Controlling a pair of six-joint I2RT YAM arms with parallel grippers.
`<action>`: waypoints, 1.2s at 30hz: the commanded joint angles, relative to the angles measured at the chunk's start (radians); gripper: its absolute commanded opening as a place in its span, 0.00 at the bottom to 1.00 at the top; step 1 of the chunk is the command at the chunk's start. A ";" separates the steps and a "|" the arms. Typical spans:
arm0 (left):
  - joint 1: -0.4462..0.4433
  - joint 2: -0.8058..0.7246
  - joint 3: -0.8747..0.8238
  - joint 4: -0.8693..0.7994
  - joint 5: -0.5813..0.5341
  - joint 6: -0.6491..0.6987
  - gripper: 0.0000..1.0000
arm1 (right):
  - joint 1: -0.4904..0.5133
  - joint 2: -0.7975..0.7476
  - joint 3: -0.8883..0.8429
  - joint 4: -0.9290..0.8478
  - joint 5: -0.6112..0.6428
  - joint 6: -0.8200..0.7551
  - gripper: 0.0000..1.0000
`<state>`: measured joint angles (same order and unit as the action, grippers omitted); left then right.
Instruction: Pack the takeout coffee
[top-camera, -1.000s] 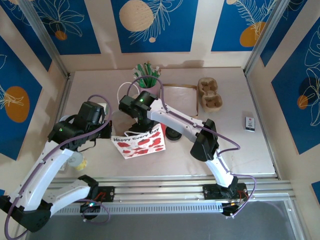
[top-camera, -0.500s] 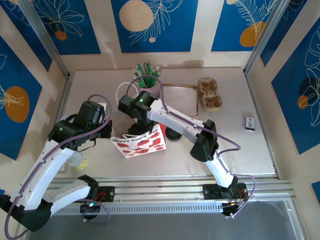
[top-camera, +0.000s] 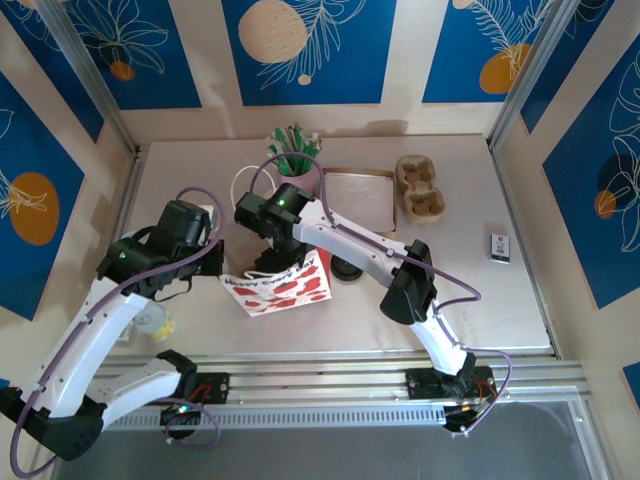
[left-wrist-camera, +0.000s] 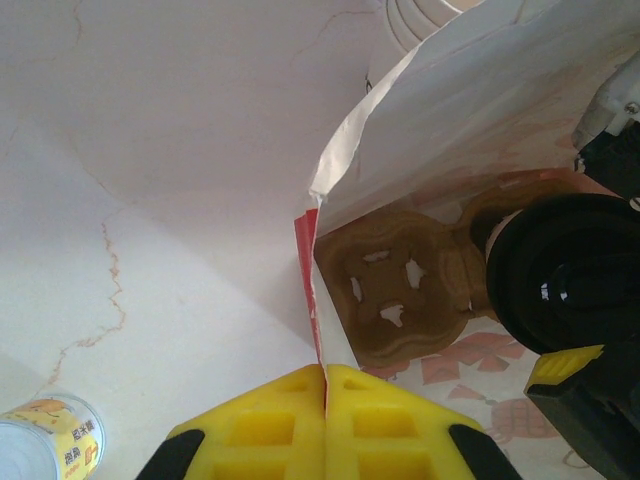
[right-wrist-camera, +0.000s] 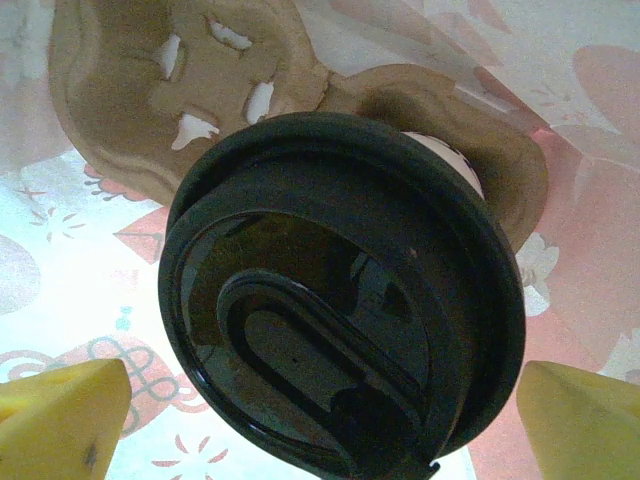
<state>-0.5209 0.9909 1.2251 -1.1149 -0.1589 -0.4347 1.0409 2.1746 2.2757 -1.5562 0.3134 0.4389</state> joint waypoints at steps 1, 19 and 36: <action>-0.014 0.006 0.030 -0.028 -0.010 0.024 0.00 | 0.004 -0.045 -0.005 -0.006 -0.007 -0.020 0.99; -0.034 0.018 0.049 -0.042 -0.013 0.016 0.00 | -0.007 -0.081 -0.078 0.054 -0.011 -0.018 0.99; -0.048 0.024 0.034 -0.037 -0.027 0.011 0.00 | -0.013 -0.114 -0.008 0.022 -0.010 -0.037 0.99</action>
<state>-0.5549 1.0157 1.2484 -1.1339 -0.1665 -0.4351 1.0283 2.1136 2.2318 -1.4986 0.3134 0.4194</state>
